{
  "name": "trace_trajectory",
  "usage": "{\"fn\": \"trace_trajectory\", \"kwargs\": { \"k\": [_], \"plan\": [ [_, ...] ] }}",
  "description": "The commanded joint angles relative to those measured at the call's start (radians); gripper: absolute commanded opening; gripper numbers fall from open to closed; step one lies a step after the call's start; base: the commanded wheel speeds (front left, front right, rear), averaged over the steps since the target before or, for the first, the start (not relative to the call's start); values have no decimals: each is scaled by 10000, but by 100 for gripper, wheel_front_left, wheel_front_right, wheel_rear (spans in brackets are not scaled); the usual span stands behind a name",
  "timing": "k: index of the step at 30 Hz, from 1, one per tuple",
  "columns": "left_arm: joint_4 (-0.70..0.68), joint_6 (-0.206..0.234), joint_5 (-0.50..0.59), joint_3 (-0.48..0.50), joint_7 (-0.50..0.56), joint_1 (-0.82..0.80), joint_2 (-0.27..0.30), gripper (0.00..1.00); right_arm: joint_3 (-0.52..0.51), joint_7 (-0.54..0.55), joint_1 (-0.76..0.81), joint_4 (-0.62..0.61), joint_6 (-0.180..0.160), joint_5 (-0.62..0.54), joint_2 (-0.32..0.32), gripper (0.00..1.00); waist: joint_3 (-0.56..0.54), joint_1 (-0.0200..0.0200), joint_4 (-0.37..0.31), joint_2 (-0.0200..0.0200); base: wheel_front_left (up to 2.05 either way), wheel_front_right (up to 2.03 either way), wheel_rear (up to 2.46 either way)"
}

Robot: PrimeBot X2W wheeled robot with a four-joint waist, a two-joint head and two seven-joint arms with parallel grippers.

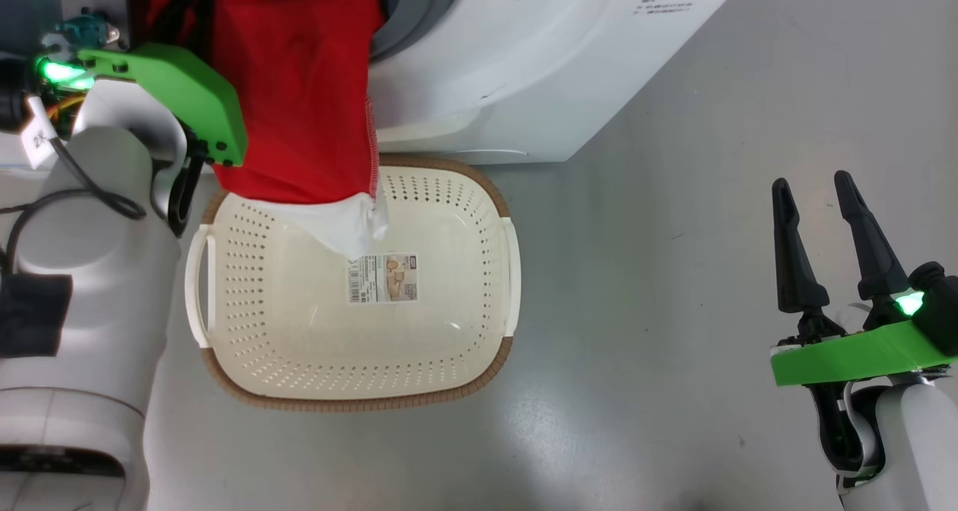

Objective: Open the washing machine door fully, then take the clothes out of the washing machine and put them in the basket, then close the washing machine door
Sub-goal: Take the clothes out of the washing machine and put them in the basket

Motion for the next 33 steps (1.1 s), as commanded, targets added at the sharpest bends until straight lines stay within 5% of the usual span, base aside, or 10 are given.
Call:
{"fn": "trace_trajectory", "kwargs": {
  "k": [1,3,14,23,33],
  "plan": [
    [-21,-53,-13,53,-265,-221,475,9,160,-65,-2,-227,48,20,-6,100,-17,0,8,0,0,0,0],
    [36,-53,-42,51,-382,-243,461,0,156,-65,-2,-226,48,21,-8,100,-28,0,12,0,0,0,0],
    [-527,-53,-581,143,-1215,171,273,0,73,-65,143,-203,48,0,-6,100,-337,0,134,0,0,0,0],
    [-4531,282,-466,1223,-1230,2218,37,0,36,-65,272,-165,48,-20,-39,100,-687,0,298,0,0,0,0],
    [-8159,128,-14,2294,-1231,4333,-559,0,97,-65,494,-94,48,-20,-70,100,-1081,0,419,0,0,0,0]
  ]
}}
